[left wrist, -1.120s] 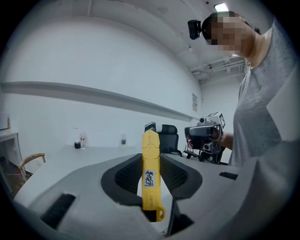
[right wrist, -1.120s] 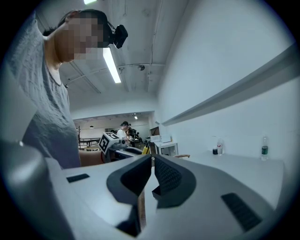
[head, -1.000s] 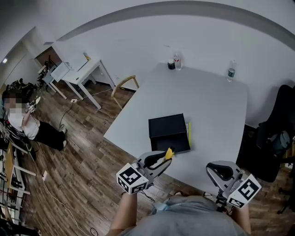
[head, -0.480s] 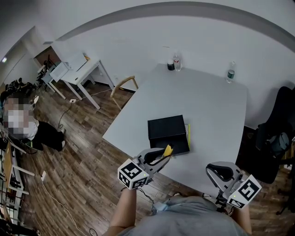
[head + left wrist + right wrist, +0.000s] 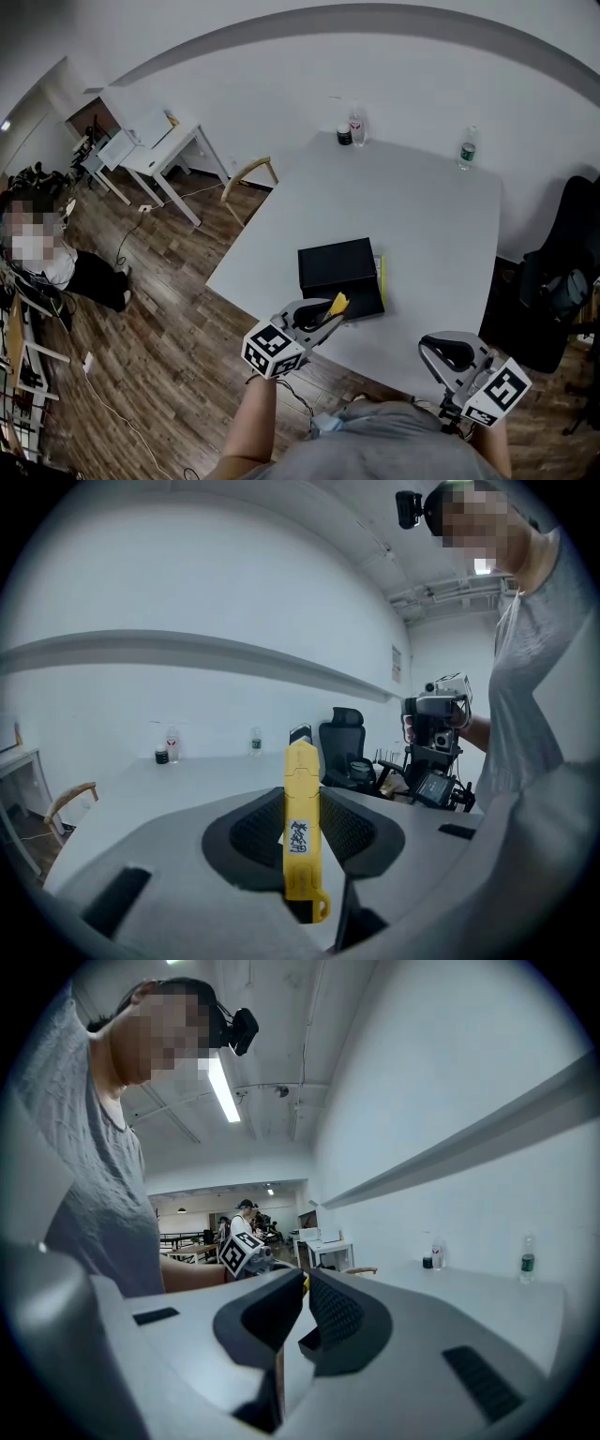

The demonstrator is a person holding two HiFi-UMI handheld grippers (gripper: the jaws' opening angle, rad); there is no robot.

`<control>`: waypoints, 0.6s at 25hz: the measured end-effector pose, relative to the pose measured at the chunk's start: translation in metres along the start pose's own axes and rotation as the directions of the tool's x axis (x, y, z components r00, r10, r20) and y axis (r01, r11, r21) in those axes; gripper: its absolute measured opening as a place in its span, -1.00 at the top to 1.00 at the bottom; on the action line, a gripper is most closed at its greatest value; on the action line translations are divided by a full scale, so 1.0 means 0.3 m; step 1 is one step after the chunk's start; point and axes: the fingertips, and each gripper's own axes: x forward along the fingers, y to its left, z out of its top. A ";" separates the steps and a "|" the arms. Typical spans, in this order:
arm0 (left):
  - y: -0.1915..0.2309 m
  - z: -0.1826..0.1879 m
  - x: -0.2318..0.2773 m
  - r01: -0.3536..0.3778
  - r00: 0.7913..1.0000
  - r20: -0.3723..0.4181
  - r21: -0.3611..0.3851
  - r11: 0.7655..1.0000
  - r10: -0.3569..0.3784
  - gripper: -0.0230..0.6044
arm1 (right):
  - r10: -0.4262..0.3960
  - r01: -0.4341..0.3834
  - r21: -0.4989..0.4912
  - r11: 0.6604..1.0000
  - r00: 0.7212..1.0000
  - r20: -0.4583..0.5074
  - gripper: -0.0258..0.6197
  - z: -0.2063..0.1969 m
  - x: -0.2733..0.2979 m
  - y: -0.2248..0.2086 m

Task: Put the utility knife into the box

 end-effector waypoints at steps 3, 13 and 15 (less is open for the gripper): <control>0.027 -0.016 0.016 -0.001 1.000 -0.026 0.009 1.000 0.001 0.53 | -0.003 0.003 0.001 1.000 1.000 0.000 0.82 0.003 0.003 -0.007; 0.067 -0.080 0.071 0.001 0.996 -0.089 0.015 1.000 0.000 0.53 | -0.026 0.026 0.008 1.000 1.000 0.000 0.82 -0.011 -0.023 -0.022; 0.074 -0.091 0.076 0.000 0.995 -0.101 0.016 1.000 0.001 0.53 | -0.030 0.030 0.008 1.000 1.000 0.001 0.82 -0.010 -0.026 -0.023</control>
